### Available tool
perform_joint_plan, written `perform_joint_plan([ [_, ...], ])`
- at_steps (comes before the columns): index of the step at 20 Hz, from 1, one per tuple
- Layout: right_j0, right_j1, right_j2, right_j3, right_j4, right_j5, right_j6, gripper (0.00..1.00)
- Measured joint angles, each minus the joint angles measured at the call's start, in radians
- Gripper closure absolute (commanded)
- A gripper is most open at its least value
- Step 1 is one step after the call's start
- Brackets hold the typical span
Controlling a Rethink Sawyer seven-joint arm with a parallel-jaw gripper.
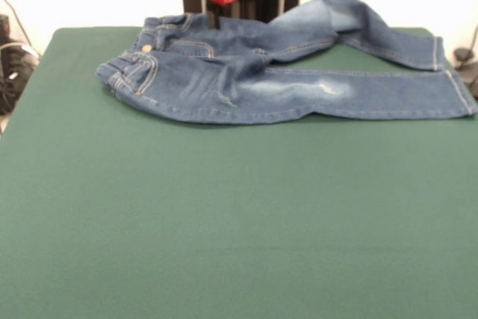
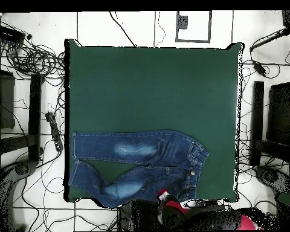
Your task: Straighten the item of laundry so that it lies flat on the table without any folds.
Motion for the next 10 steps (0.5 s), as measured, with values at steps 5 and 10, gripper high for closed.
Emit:
perform_joint_plan([
  [5,-0.054,-0.047,-0.004,-0.022,-0.075,0.017,0.0,1.0],
  [10,-0.057,-0.08,-0.011,-0.022,-0.096,0.022,0.0,1.0],
])
